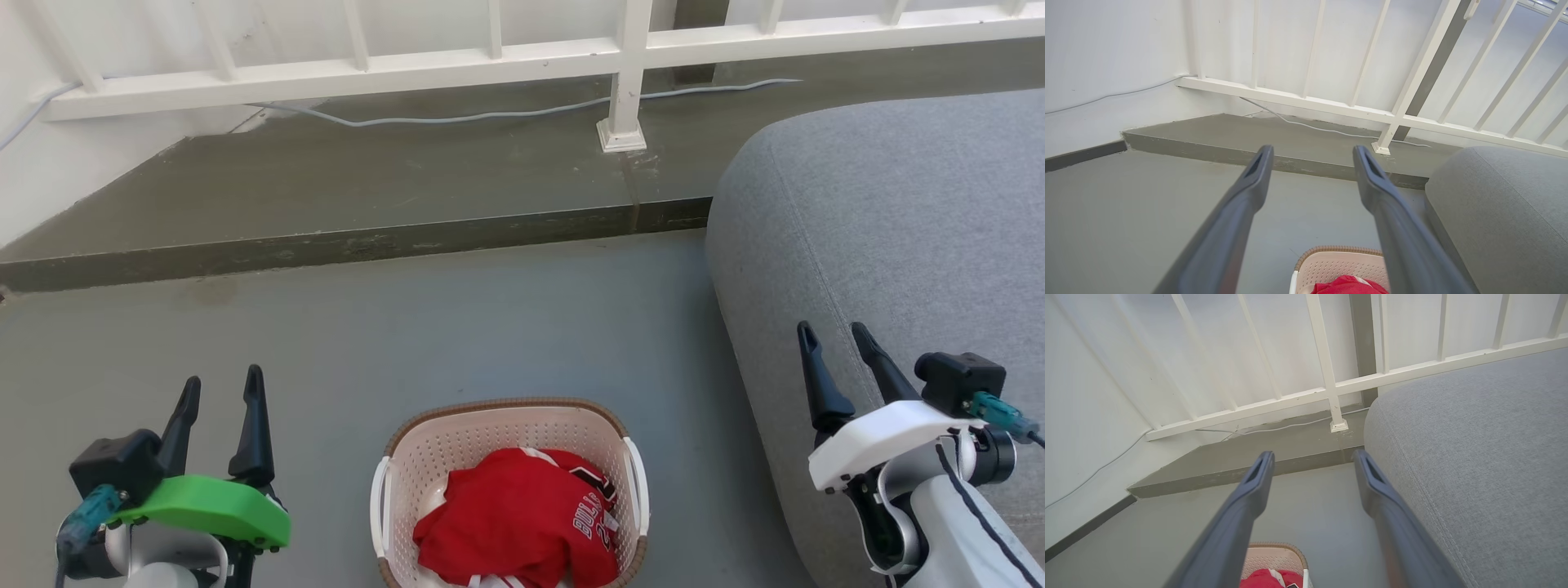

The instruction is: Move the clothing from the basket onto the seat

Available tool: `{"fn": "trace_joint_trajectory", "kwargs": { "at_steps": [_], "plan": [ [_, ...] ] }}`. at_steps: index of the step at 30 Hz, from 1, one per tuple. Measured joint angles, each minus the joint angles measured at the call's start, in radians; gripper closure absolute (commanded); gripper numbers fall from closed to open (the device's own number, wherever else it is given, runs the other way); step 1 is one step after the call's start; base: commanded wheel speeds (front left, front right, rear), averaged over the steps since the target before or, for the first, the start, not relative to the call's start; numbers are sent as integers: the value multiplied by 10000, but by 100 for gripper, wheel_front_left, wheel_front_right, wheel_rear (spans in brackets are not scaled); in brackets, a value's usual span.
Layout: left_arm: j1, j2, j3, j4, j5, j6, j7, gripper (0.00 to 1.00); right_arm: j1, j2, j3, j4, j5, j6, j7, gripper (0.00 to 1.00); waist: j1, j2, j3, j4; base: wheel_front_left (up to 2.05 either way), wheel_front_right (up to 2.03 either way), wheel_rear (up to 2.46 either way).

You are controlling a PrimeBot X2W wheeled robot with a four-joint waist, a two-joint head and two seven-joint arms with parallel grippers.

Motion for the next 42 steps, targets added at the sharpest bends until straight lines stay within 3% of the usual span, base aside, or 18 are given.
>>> {"fn": "trace_joint_trajectory", "kwargs": {
  "at_steps": [18,42],
  "plan": [
    [110,19,-355,276,2366,203,-646,0,-220,-104,443,268,-2265,-176,-652,0,0,0,21,-34,0,0,0],
    [111,-12,-297,761,2380,153,-646,0,-221,-25,251,506,-2265,-71,-654,0,0,0,13,-89,0,0,0]
  ]
}}
